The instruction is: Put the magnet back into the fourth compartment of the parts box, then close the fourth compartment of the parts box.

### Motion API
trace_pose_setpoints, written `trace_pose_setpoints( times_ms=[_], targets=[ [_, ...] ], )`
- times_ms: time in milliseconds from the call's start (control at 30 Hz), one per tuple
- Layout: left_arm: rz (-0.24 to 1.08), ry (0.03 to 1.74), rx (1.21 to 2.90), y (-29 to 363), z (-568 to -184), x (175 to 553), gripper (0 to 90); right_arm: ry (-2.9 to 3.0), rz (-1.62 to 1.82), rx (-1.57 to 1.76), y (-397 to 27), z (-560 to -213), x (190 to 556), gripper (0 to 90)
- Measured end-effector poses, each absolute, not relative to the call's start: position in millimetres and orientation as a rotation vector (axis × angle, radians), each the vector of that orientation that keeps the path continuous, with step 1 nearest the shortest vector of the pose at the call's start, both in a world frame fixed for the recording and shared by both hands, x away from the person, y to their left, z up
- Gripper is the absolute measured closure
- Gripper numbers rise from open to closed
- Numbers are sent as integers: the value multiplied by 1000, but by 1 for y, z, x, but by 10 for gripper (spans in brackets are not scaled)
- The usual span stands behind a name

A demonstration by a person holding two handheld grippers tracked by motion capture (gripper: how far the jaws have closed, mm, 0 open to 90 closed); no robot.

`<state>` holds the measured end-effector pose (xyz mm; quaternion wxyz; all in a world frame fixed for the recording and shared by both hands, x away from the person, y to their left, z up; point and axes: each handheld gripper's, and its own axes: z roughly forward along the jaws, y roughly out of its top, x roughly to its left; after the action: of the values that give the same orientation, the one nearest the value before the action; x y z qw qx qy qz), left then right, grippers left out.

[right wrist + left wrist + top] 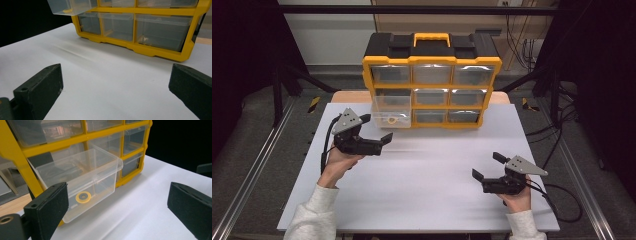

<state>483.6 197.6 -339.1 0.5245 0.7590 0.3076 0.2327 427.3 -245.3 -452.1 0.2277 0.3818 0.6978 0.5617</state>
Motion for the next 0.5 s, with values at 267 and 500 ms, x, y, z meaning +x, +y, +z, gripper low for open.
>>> trace_pose_setpoints(
  times_ms=[267,500],
  targets=[
    [532,746,1827,193,-356,480,53,1923,1550,1052,-245,-452,428,0],
    [529,764,1840,188,-369,480,169,1923,1550,1053,-245,-452,428,0]
  ],
)
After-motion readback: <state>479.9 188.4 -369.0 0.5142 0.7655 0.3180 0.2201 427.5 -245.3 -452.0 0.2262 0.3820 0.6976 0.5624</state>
